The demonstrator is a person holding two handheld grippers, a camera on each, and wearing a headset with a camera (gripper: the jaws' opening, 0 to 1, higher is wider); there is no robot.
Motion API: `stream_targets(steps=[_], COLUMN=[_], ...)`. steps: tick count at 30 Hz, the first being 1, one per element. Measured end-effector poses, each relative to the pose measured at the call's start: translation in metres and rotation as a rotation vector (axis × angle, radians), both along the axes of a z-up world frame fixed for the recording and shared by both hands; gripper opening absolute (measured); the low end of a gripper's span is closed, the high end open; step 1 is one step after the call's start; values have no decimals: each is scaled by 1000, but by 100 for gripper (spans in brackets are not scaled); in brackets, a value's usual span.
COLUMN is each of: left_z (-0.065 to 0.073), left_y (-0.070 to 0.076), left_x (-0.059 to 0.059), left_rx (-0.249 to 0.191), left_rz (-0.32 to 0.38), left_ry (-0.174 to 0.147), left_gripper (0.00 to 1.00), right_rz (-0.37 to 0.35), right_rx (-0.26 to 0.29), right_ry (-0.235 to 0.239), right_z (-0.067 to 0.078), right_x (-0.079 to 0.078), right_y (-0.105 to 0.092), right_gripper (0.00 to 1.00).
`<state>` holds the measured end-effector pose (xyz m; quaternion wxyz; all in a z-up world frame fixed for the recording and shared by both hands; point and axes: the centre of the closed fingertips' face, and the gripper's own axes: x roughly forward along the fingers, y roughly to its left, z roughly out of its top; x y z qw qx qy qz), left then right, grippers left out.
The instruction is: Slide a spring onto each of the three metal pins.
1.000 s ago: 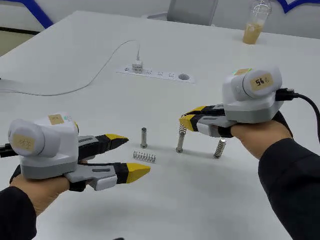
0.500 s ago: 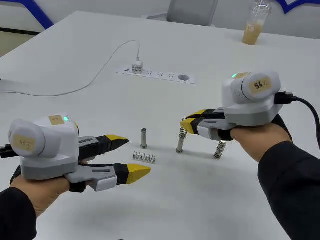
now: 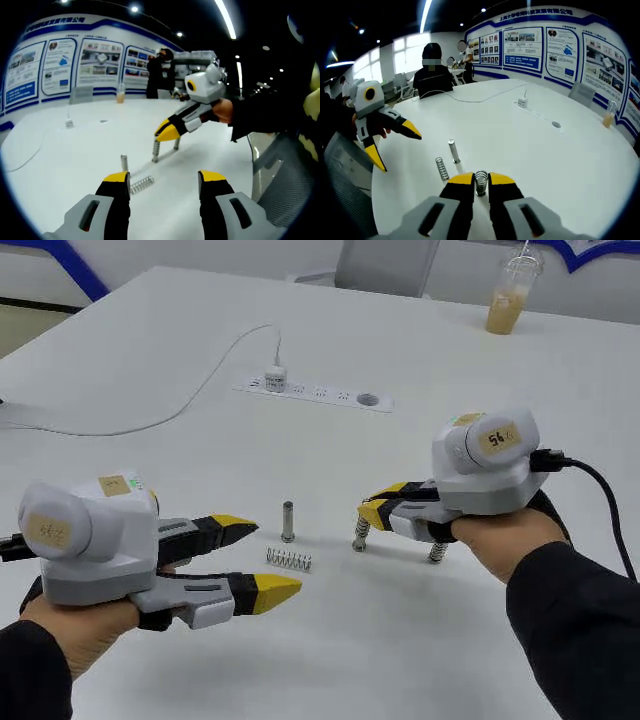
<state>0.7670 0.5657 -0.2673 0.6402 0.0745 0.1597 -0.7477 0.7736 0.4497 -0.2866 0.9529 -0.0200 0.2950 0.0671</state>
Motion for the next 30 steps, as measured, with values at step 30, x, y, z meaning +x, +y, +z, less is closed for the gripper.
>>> stream_targets(steps=[30], left_z=[2], left_y=[2], left_x=[2], left_rx=[-9], left_rz=[12], left_ry=[-2], left_gripper=[56], right_rz=[9], right_rx=[-17], right_ry=[66], right_z=[-23], right_x=[-22], right_y=[6], right_gripper=[14])
